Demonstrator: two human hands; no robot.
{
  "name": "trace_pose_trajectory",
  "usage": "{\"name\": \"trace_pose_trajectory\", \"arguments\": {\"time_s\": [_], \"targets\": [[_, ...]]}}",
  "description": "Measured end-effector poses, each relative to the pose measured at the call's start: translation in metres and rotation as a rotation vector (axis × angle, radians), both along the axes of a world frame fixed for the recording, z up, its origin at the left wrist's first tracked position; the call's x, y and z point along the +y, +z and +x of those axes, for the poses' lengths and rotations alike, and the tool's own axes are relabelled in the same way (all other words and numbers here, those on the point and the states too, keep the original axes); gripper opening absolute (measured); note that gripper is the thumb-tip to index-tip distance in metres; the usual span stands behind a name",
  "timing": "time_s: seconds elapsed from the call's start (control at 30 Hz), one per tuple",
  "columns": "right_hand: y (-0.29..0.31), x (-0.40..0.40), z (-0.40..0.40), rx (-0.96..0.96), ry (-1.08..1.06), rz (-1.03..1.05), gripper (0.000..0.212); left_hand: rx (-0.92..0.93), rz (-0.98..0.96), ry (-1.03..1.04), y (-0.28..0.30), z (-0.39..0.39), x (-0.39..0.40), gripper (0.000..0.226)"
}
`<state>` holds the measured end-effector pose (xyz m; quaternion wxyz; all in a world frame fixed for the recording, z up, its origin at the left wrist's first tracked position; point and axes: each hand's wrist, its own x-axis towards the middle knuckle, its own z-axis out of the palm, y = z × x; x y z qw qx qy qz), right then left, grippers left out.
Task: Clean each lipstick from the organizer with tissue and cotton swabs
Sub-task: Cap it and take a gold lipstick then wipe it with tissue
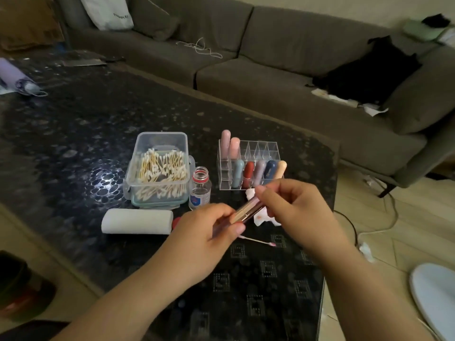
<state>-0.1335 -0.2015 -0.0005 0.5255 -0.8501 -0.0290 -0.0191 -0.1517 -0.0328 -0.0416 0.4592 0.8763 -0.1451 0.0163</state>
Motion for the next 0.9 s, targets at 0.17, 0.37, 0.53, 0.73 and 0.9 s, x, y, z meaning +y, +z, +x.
{"name": "trace_pose_trajectory", "arguments": {"time_s": [0.17, 0.37, 0.53, 0.73, 0.9], "targets": [[-0.003, -0.004, 0.004, 0.003, -0.013, 0.050, 0.032, 0.040, -0.047, 0.005, 0.001, 0.003, 0.003, 0.010], [-0.009, 0.003, 0.015, 0.025, -0.138, 0.210, 0.036, 0.080, -0.088, 0.037, 0.001, 0.007, -0.005, 0.009], [-0.010, 0.009, 0.024, 0.039, -0.297, 0.376, 0.033, 0.093, -0.083, 0.073, 0.001, 0.011, -0.005, 0.012], [-0.001, -0.024, 0.035, -0.019, -0.370, 0.439, 0.025, 0.142, -0.226, 0.143, -0.001, 0.006, 0.009, 0.009], [-0.025, -0.008, 0.030, 0.223, -0.098, 0.240, 0.011, 0.200, -0.449, 0.159, -0.002, 0.008, 0.014, 0.016]]}}
